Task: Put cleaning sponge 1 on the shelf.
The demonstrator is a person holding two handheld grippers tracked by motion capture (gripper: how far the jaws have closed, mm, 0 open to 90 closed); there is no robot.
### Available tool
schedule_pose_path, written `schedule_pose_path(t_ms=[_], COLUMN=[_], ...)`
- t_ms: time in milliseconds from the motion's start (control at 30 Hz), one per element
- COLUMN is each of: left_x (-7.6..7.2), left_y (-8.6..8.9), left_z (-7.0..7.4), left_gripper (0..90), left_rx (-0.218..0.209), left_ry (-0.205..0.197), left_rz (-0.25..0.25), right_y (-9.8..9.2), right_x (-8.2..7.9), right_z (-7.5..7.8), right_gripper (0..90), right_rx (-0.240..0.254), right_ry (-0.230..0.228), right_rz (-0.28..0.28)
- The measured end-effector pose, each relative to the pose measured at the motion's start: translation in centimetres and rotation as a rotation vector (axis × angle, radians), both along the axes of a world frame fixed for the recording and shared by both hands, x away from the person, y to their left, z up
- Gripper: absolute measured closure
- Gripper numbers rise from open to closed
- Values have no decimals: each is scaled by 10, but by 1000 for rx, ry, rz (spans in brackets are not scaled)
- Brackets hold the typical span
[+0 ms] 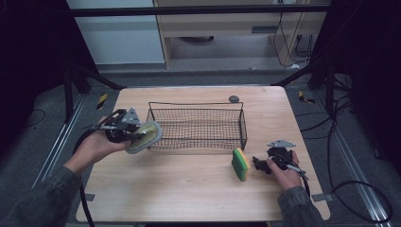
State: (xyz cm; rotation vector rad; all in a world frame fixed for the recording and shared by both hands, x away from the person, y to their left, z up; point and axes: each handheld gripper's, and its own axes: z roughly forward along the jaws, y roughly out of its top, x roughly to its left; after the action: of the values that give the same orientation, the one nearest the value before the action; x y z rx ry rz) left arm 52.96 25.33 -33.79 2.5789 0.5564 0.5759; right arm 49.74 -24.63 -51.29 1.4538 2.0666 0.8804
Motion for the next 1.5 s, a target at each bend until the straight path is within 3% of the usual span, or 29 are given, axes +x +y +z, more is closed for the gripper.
schedule_pose_path(t_ms=[200, 300, 333, 400, 467, 700, 833, 1100, 1333, 1500], left_x=[12, 14, 15, 15, 18, 27, 38, 47, 52, 57], left_y=[-12, -17, -22, -25, -33, -44, -50, -53, -59, -64], left_z=[11, 14, 17, 17, 14, 9, 15, 21, 20, 19], left_gripper=[707, 708, 707, 708, 707, 708, 707, 707, 707, 707], left_rx=[46, 52, 30, 25, 54, 109, 137, 120, 145, 140], left_ry=[-41, -66, -96, -110, -126, -135, -167, -207, -212, -215], left_rz=[-62, -66, -65, -69, -94, -137, -172, -189, -228, -242], right_y=[0, 0, 0, 0, 0, 0, 0, 0, 0, 0], right_x=[0, 0, 0, 0, 0, 0, 0, 0, 0, 0], right_z=[0, 0, 0, 0, 0, 0, 0, 0, 0, 0], right_gripper=[12, 11, 11, 11, 11, 11, 12, 12, 11, 9], right_rx=[0, 7, 7, 6, 6, 3, 2, 2, 0, -1], right_ry=[2, 6, 4, 4, 3, 2, 1, 1, 0, 1], right_rz=[1, -2, 0, 1, 2, 5, 5, 5, 6, 8])
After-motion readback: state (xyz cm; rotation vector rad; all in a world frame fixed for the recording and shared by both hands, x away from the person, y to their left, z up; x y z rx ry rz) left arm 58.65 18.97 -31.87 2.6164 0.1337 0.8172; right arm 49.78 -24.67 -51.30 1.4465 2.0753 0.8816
